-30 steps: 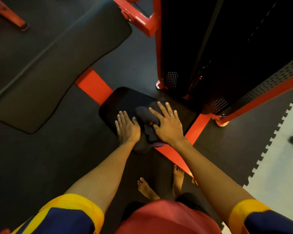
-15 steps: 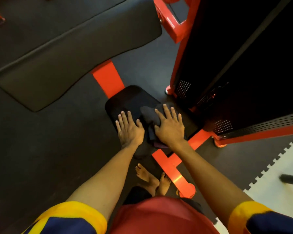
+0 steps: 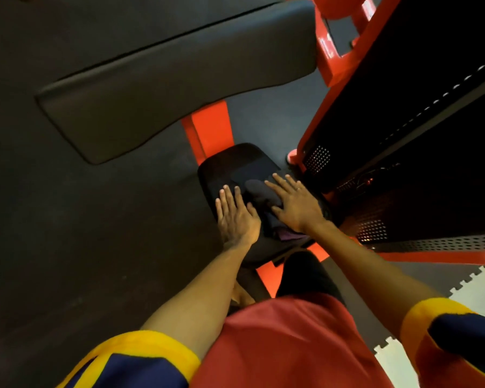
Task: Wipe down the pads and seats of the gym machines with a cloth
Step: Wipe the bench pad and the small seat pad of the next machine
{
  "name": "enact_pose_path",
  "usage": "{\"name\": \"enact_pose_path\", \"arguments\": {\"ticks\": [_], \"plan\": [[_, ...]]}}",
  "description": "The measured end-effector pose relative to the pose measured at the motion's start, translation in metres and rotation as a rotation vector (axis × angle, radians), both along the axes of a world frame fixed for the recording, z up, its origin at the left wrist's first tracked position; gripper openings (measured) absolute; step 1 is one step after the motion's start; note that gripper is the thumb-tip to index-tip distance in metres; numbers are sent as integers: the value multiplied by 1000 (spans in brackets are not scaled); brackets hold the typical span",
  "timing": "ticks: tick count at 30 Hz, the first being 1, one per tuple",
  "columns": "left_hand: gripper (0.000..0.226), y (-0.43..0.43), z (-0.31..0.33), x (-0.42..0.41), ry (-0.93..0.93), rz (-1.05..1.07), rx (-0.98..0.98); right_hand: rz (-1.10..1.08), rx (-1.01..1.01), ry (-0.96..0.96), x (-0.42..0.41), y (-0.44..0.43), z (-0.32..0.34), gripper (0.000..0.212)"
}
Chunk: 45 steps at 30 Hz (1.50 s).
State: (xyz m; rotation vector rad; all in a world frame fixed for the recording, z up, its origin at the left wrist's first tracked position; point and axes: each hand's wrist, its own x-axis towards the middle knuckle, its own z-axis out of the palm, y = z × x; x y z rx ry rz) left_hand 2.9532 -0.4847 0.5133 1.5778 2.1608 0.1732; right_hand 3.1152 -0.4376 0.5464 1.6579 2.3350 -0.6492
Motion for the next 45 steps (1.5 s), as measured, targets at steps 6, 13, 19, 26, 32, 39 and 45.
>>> {"name": "enact_pose_path", "arguments": {"ticks": [6, 13, 19, 26, 32, 39, 45], "plan": [[63, 1, -2, -4, -3, 4, -5, -122, -51, -57, -47, 51, -11, 74], [70, 0, -5, -3, 12, 13, 8, 110, -5, 17, -9, 24, -7, 73], [71, -1, -4, 0, 7, 22, 30, -105, -70, 23, -60, 94, -31, 71], [69, 0, -8, -2, 93, -7, -15, 395, -47, 148, -10, 63, -29, 73], [64, -1, -1, 2, 71, 38, -56, 164, -104, 123, -58, 128, -44, 72], [67, -10, 4, 8, 125, 186, -87, 650, -179, 208, -39, 98, -29, 70], [68, -12, 3, 37, 132, 439, -76, 600, -176, 137, -49, 171, -38, 66]]}}
